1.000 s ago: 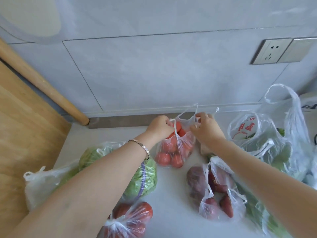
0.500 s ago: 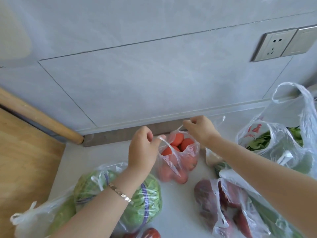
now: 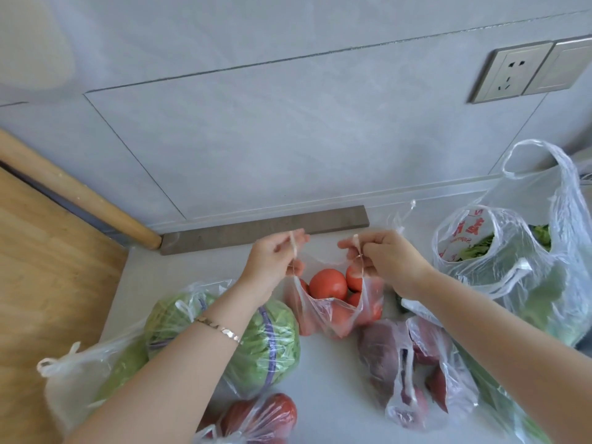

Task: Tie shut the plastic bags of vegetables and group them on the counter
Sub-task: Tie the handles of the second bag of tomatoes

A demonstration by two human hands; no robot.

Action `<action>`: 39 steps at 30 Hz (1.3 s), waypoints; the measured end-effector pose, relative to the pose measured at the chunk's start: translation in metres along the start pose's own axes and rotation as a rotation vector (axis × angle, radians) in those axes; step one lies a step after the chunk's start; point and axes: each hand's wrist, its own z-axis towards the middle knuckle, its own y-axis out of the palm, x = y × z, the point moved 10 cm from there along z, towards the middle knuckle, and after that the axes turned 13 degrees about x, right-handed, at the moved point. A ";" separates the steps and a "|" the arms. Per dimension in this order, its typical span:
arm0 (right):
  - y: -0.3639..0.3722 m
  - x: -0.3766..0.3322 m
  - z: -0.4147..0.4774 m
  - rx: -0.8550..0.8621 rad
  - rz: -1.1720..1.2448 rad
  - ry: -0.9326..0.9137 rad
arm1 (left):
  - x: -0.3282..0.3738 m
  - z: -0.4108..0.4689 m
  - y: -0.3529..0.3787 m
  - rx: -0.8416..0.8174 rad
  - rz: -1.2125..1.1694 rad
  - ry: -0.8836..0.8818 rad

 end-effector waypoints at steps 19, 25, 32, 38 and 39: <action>-0.033 0.076 0.050 0.129 -0.113 0.302 | -0.043 0.029 0.037 -0.107 0.546 0.289; -0.041 0.164 0.050 0.297 0.395 0.760 | -0.064 0.031 0.015 -0.104 1.267 0.643; -0.033 0.168 0.061 0.431 0.518 0.745 | -0.074 0.028 0.025 -0.111 -0.019 -0.081; -0.063 0.151 0.075 0.519 0.008 0.445 | -0.073 0.018 0.053 -0.298 1.034 0.409; -0.067 0.151 0.073 0.533 -0.073 0.407 | -0.075 0.016 0.052 -0.311 1.113 0.455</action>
